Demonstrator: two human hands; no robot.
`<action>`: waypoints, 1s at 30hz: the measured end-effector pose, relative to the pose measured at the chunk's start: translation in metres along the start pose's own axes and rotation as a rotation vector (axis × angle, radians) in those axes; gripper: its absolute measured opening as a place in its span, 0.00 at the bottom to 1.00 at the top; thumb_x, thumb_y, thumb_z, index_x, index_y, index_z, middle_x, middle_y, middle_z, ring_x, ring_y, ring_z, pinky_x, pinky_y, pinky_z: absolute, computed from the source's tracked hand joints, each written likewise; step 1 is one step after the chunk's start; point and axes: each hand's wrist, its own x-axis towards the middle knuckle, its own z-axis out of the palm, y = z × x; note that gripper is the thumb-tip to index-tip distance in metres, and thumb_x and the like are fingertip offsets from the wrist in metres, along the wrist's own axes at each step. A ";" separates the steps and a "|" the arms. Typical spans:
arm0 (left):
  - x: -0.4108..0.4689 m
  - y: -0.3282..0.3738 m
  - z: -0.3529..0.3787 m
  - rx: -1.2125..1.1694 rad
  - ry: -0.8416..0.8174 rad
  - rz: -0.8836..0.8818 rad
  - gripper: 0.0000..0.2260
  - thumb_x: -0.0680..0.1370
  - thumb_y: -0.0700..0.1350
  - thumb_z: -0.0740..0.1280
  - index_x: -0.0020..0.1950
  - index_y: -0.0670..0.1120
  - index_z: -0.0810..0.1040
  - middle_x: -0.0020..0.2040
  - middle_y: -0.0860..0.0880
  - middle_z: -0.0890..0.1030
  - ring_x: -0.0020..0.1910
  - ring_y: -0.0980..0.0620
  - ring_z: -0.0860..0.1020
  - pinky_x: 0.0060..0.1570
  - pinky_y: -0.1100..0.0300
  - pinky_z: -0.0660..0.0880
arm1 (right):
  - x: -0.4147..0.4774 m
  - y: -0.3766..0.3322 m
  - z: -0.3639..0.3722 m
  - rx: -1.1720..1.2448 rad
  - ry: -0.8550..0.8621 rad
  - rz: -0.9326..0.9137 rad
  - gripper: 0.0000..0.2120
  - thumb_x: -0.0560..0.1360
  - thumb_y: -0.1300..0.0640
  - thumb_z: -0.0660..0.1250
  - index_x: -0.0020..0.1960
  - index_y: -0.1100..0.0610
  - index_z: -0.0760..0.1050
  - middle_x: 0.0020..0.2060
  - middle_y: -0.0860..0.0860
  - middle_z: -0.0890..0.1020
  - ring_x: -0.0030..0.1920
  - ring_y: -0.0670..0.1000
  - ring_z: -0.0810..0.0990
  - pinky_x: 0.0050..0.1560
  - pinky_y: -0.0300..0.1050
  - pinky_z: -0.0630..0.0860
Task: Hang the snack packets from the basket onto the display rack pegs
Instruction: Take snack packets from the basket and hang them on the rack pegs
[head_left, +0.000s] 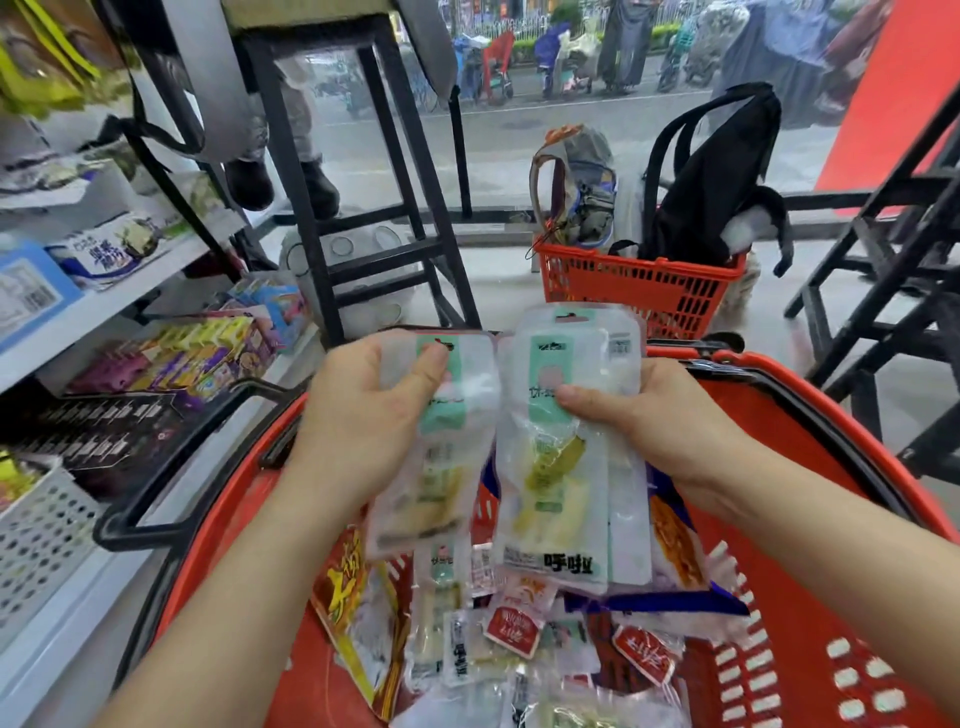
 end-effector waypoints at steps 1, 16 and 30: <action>0.001 -0.001 0.000 0.038 0.039 0.038 0.11 0.79 0.49 0.66 0.38 0.49 0.79 0.36 0.50 0.83 0.36 0.48 0.82 0.38 0.46 0.79 | 0.001 -0.001 0.000 0.005 0.013 -0.006 0.10 0.73 0.61 0.73 0.54 0.59 0.82 0.45 0.54 0.87 0.46 0.55 0.86 0.49 0.53 0.83; -0.002 0.023 0.041 0.200 -0.143 0.256 0.18 0.74 0.44 0.64 0.63 0.50 0.76 0.49 0.51 0.82 0.48 0.50 0.80 0.53 0.56 0.76 | 0.001 -0.001 0.031 0.039 0.083 -0.143 0.05 0.73 0.62 0.72 0.49 0.60 0.84 0.43 0.57 0.86 0.48 0.60 0.85 0.51 0.62 0.81; 0.018 -0.001 0.027 0.019 -0.068 -0.064 0.20 0.61 0.49 0.81 0.46 0.58 0.74 0.46 0.58 0.78 0.48 0.59 0.77 0.46 0.61 0.74 | -0.001 -0.021 0.013 0.089 -0.165 -0.005 0.16 0.79 0.50 0.59 0.54 0.56 0.83 0.49 0.55 0.86 0.51 0.55 0.85 0.59 0.56 0.78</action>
